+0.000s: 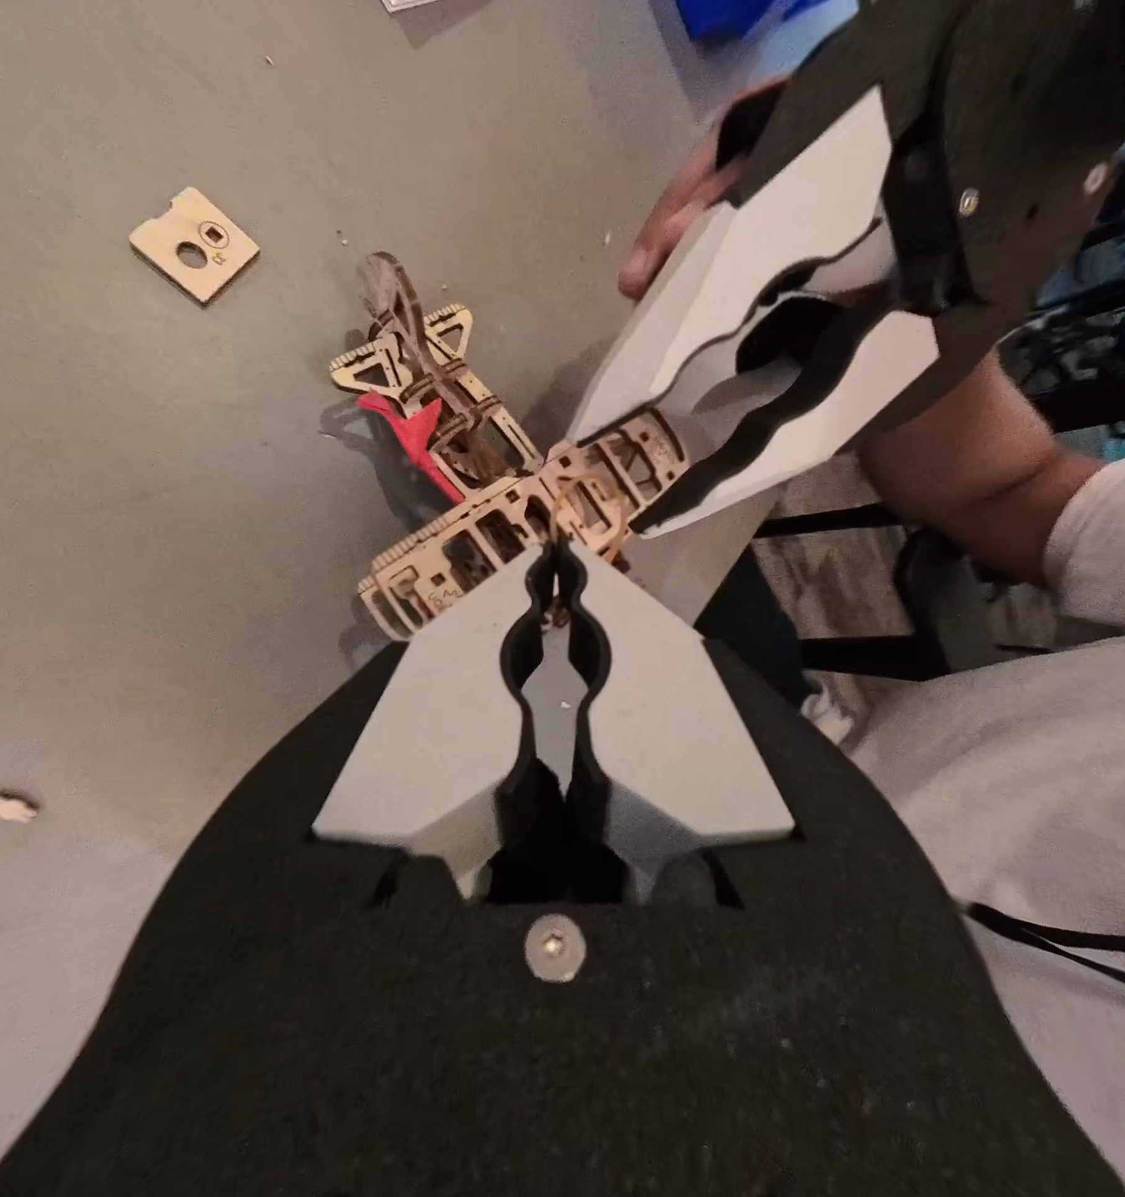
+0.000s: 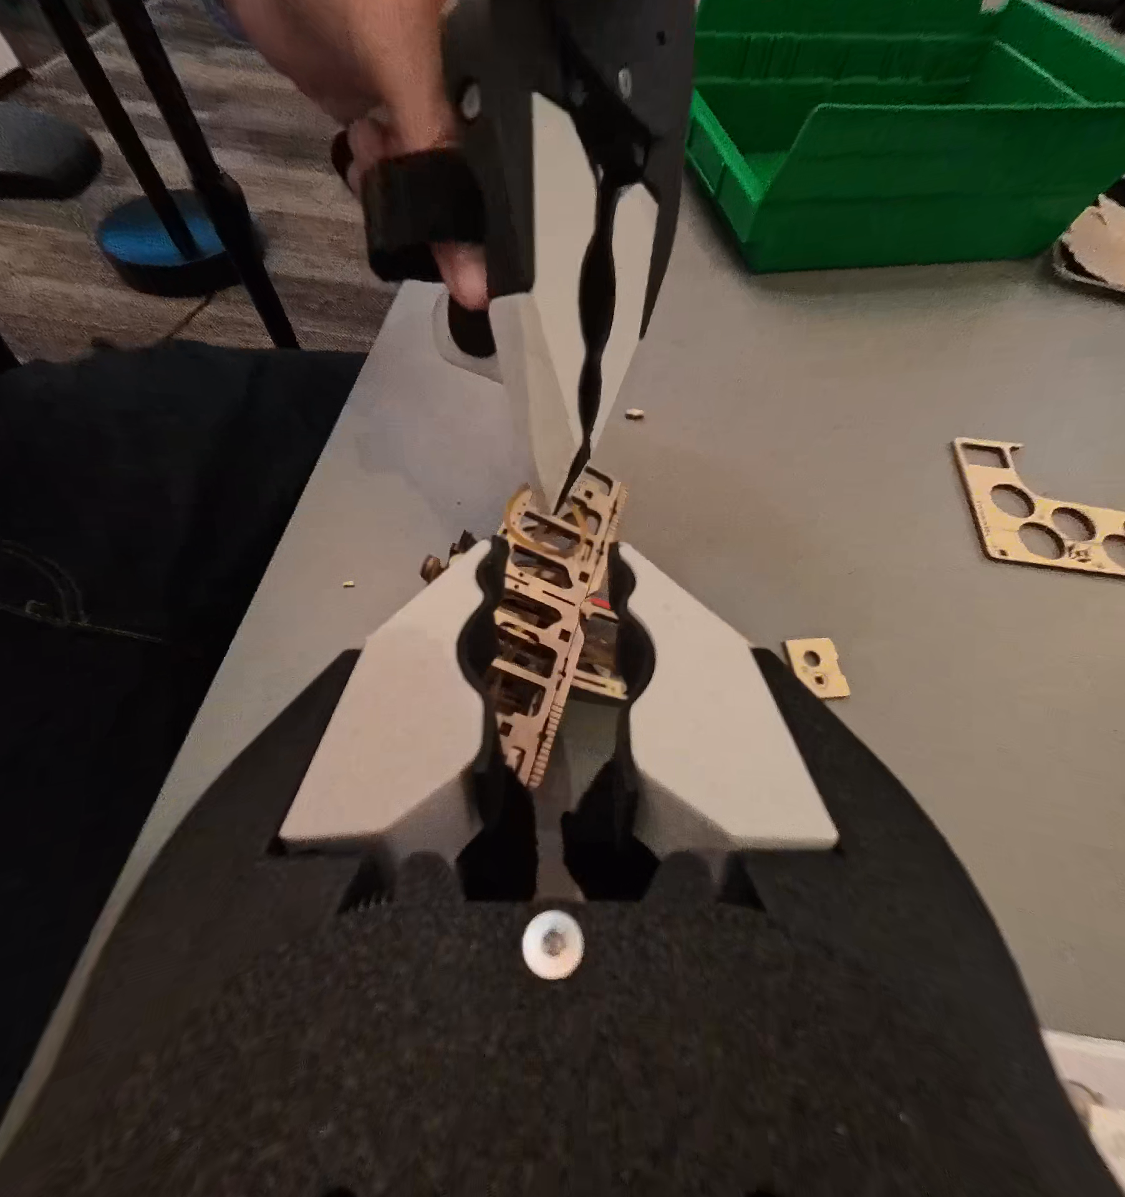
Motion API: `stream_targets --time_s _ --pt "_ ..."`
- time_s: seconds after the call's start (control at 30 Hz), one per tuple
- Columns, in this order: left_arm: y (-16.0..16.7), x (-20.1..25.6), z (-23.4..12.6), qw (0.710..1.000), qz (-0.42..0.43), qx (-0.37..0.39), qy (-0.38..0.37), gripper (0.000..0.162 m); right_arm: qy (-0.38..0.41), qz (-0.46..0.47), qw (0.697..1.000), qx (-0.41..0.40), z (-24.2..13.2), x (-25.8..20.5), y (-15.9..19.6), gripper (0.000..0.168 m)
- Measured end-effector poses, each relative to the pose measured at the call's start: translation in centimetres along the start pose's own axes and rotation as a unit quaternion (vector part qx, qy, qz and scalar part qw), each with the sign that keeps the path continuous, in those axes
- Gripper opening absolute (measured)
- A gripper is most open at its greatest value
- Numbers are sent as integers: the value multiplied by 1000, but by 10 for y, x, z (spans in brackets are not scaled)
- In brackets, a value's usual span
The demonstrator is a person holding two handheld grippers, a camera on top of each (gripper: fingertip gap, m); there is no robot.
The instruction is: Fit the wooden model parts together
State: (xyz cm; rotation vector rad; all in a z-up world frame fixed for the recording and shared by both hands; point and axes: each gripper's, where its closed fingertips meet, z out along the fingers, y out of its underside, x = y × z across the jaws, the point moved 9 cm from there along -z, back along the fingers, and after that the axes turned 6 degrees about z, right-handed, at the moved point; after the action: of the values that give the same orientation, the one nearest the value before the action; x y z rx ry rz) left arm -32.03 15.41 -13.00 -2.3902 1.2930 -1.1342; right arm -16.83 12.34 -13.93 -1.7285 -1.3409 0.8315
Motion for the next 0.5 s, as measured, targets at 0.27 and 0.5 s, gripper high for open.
stream_targets --time_s 0.27,0.5 --pt "-3 -5 -10 995 -59 39 72 0 128 -135 982 -19 -8 -24 -17 7" --pt "3 -6 -14 993 -55 67 85 0 176 -135 975 -16 -8 -36 -24 12"
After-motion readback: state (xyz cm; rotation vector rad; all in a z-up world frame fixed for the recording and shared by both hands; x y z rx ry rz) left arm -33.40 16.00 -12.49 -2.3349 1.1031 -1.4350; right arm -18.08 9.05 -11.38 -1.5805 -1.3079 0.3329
